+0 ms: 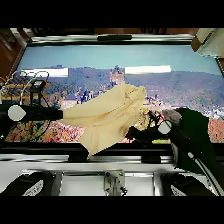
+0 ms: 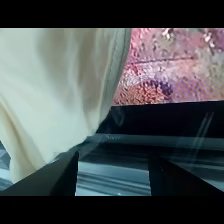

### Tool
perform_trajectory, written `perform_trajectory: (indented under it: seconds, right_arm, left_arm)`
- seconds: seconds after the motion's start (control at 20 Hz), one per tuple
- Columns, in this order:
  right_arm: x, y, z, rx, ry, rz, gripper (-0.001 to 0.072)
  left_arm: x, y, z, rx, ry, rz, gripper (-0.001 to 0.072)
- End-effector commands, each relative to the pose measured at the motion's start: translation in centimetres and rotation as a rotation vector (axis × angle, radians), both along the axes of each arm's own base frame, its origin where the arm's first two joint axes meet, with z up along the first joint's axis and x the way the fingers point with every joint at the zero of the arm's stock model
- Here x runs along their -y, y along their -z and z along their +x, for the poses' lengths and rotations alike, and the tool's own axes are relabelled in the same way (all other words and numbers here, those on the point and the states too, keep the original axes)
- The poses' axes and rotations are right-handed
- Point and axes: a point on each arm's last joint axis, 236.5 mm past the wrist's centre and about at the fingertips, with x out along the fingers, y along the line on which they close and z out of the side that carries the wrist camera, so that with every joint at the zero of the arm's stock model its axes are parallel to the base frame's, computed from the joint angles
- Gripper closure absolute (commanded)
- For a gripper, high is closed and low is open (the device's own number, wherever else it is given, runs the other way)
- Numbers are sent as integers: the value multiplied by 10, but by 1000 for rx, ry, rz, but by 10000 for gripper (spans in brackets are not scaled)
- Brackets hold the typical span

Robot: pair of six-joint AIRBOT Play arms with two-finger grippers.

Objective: Fold the shirts.

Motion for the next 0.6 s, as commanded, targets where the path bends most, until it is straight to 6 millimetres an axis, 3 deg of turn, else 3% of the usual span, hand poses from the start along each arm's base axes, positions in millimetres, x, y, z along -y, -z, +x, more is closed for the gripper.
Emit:
perform_trajectory:
  seconds: [0.0, 0.15, 0.35, 0.4, 0.45, 0.5, 0.55]
  right_arm:
    - [-23, 20, 3, 24, 121, 17, 165]
    - [-34, 28, 15, 40, 187, 36, 166]
    - [-41, 25, 31, 88, 257, 63, 166]
    - [-41, 24, 31, 91, 257, 66, 204]
    - [-43, 22, 32, 98, 247, 71, 464]
    - [-46, 19, 33, 104, 236, 83, 645]
    - [-52, 9, 38, 139, 195, 99, 640]
  left_arm:
    - [0, 0, 0, -1, 0, 1, 674]
    - [0, 0, 0, -2, 0, 1, 675]
    - [0, 0, 0, -2, 0, 1, 675]
    - [0, 0, 0, -1, 0, 1, 675]
    - [0, 0, 0, -1, 0, 1, 675]
    - [0, 0, 0, -1, 0, 1, 675]
    - [-1, 0, 0, 0, 2, 3, 675]
